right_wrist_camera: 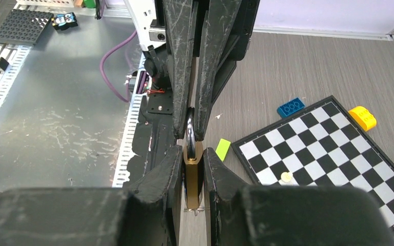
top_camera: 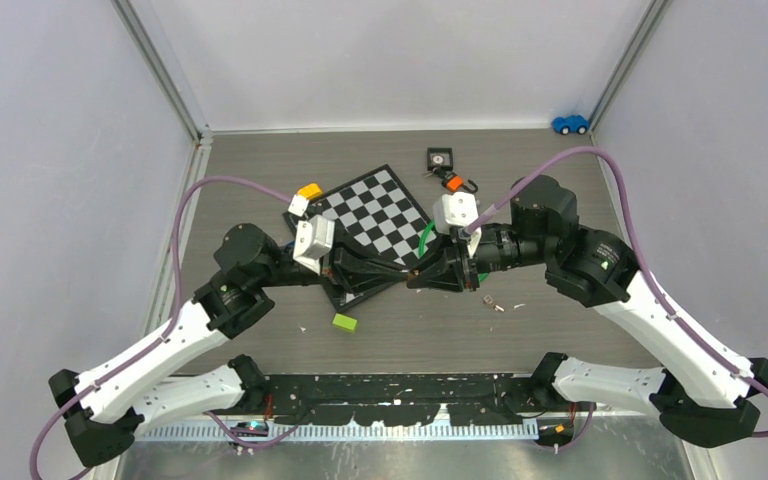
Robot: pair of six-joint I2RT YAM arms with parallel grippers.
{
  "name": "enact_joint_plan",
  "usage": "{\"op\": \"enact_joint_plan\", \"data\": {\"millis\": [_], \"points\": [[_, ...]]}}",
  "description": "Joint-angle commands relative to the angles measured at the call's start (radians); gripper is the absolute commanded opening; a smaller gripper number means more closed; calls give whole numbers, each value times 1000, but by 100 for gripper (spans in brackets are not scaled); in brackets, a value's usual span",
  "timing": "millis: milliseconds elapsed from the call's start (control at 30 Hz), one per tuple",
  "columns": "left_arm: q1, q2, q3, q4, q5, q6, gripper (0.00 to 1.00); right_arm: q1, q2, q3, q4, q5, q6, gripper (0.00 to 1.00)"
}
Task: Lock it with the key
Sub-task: Lock the lock.
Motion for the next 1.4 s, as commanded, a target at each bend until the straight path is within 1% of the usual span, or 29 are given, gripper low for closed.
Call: {"op": "enact_joint_plan", "data": {"millis": [0, 200, 433, 833, 967, 1133, 1367], "points": [[-32, 142, -112, -292, 46, 28, 0, 39, 10, 164, 475, -52, -24, 0], [-32, 149, -132, -273, 45, 18, 0, 37, 15, 177, 479, -39, -33, 0], [-32, 169, -150, -255, 55, 10, 0, 35, 6, 177, 532, -26, -14, 0], [-43, 203, -163, -248, 47, 10, 0, 23, 74, 253, 578, -60, 20, 0], [-43, 176, -139, -272, 15, 16, 0, 21, 50, 205, 545, -54, 23, 0], [-41, 146, -70, -296, -16, 0, 0, 21, -6, 102, 475, 10, -1, 0], [-41, 110, 9, -402, -52, 39, 0, 21, -105, -47, 478, 82, 5, 0]]}}
